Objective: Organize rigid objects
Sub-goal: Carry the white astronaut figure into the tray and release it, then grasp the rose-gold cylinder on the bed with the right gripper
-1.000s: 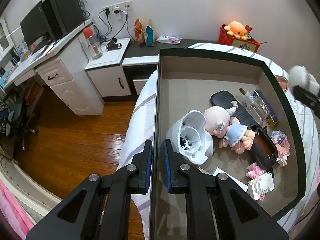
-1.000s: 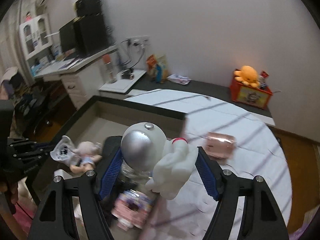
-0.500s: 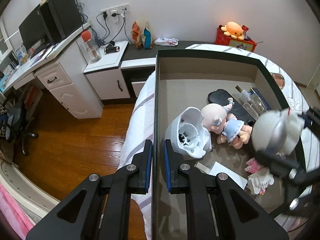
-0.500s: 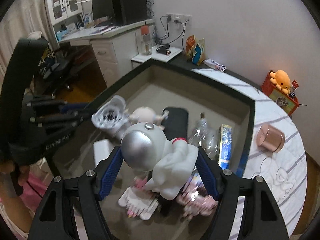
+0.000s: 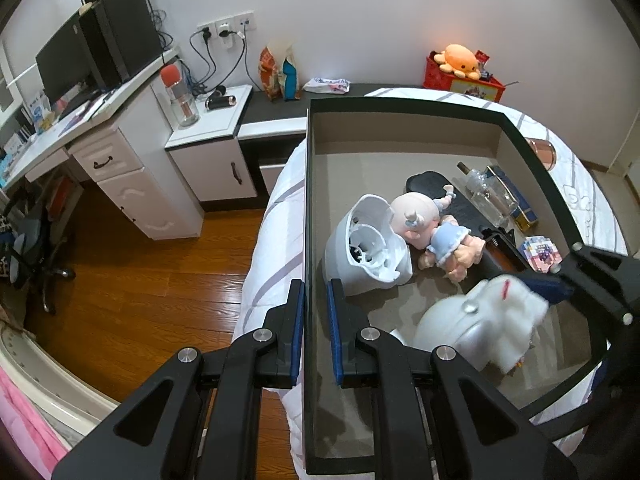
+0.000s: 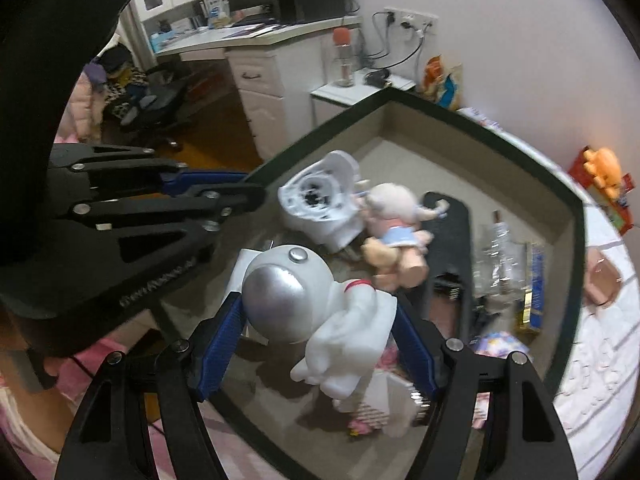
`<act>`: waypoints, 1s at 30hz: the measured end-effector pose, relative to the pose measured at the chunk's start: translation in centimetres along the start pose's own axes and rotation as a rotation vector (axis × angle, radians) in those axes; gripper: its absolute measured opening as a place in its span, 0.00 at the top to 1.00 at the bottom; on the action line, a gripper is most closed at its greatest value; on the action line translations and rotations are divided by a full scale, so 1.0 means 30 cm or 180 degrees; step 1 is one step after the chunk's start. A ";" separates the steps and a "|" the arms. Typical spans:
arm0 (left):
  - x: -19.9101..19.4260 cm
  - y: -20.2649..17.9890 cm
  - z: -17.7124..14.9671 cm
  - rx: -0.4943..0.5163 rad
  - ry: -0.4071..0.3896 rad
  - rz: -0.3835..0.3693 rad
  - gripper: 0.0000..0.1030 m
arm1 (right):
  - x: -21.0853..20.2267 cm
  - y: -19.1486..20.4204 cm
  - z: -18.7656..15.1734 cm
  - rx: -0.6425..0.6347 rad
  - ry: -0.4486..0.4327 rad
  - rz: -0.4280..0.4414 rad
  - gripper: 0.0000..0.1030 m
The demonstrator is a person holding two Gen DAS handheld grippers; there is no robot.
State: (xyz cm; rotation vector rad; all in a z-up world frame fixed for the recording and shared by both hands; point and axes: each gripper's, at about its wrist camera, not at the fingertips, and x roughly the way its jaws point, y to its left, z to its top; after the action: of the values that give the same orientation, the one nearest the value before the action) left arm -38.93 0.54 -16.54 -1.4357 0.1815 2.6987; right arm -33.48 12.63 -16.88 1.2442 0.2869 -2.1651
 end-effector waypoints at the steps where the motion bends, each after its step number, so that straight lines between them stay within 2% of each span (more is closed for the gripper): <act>1: -0.001 0.001 -0.001 -0.0002 0.0001 -0.0002 0.90 | 0.002 -0.004 -0.003 0.0028 0.0004 0.0042 0.28; 7: -0.002 -0.002 -0.003 -0.0004 0.0003 -0.0012 0.90 | -0.009 -0.041 -0.020 0.0193 -0.0006 -0.0103 0.28; 15: 0.000 0.006 0.002 -0.0010 0.0005 -0.0022 0.90 | -0.109 -0.103 -0.038 0.0350 -0.0250 -0.0311 0.27; 24: 0.014 0.005 0.017 -0.0033 0.0018 0.0003 0.90 | -0.235 -0.268 -0.066 0.0740 -0.0557 -0.0640 0.24; 30: 0.018 0.001 0.022 -0.0017 0.0029 0.0029 0.90 | -0.291 -0.410 -0.126 0.1052 -0.0699 -0.0856 0.24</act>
State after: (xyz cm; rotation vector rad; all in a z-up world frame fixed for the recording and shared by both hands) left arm -39.77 0.61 -16.62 -1.4524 0.1819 2.7025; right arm -35.11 27.59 -12.96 1.1775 0.0014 -2.6386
